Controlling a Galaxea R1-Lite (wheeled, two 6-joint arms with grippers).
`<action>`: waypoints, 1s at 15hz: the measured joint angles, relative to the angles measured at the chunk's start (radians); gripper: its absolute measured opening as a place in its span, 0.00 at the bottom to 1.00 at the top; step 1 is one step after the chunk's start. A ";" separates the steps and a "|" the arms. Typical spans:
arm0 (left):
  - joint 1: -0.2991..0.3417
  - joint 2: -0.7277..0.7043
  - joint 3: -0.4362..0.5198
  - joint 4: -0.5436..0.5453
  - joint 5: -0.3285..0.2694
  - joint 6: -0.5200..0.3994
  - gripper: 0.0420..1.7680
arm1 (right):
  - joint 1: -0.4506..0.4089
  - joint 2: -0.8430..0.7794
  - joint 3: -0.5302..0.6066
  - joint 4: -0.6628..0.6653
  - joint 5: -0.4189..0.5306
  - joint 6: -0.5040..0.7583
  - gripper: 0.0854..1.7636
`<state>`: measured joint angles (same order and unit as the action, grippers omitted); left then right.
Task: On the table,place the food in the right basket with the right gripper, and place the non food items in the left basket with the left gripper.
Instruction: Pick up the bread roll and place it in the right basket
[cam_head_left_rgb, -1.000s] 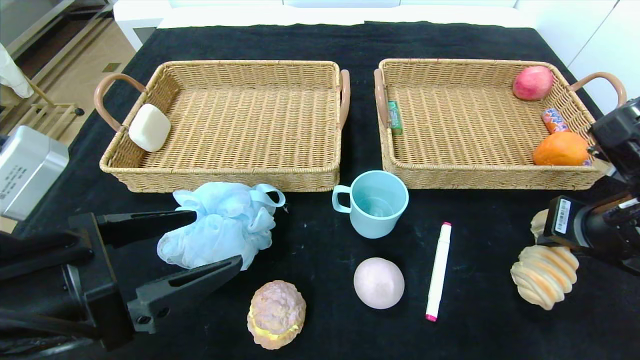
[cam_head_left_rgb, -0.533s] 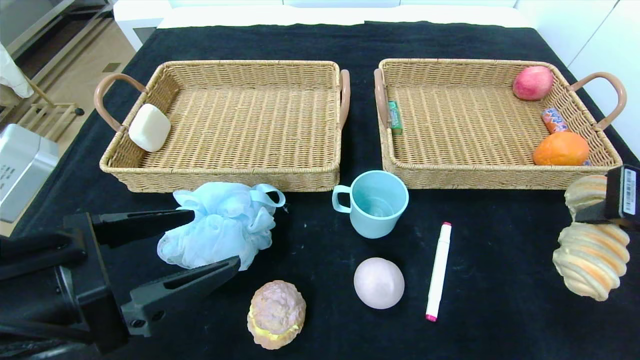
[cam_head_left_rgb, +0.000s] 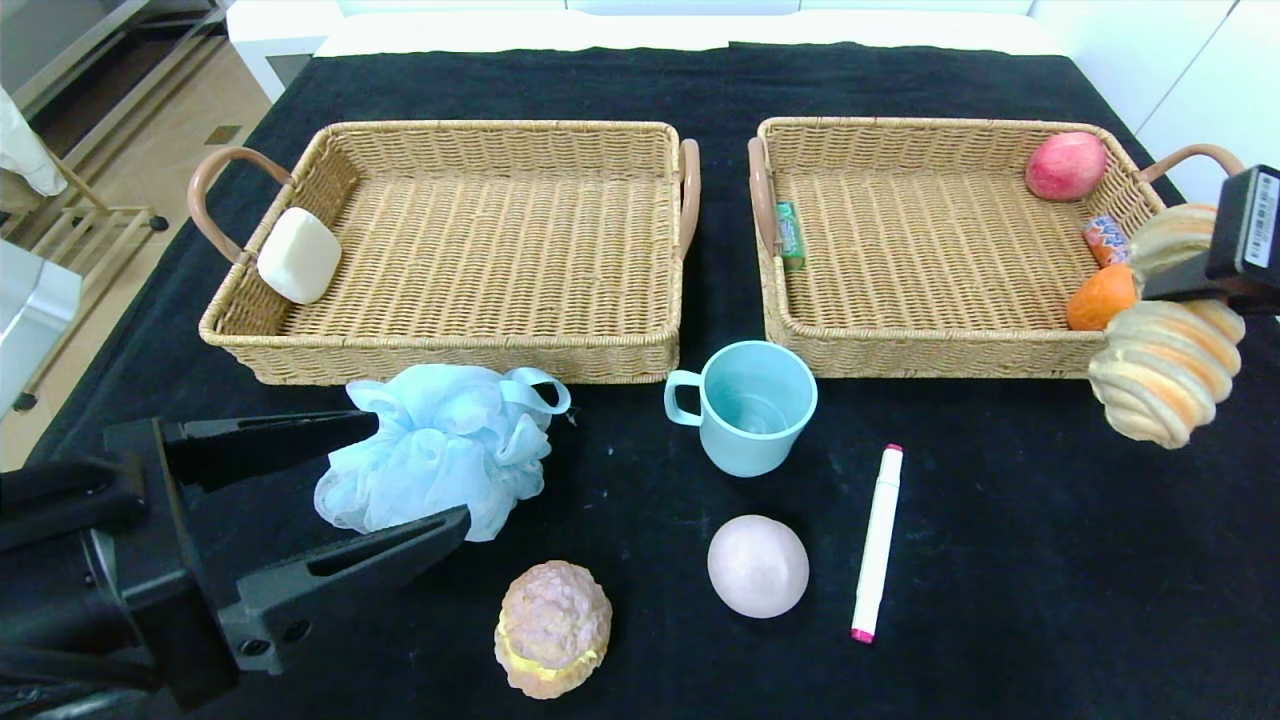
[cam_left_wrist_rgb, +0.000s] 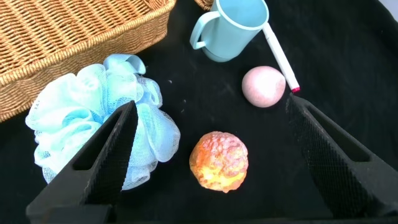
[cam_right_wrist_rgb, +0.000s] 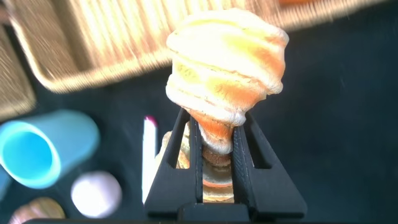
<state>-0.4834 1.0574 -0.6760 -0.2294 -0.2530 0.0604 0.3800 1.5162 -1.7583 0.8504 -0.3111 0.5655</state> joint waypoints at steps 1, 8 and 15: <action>-0.003 0.000 0.000 0.001 0.000 0.000 0.97 | -0.006 0.031 -0.041 -0.006 0.000 -0.004 0.17; -0.034 -0.005 0.002 0.007 0.002 -0.001 0.97 | -0.074 0.276 -0.216 -0.275 -0.001 -0.087 0.17; -0.036 -0.009 0.003 0.001 0.003 0.008 0.97 | -0.095 0.373 -0.219 -0.379 -0.001 -0.103 0.17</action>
<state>-0.5196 1.0483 -0.6734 -0.2283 -0.2504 0.0681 0.2847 1.8887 -1.9777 0.4719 -0.3126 0.4621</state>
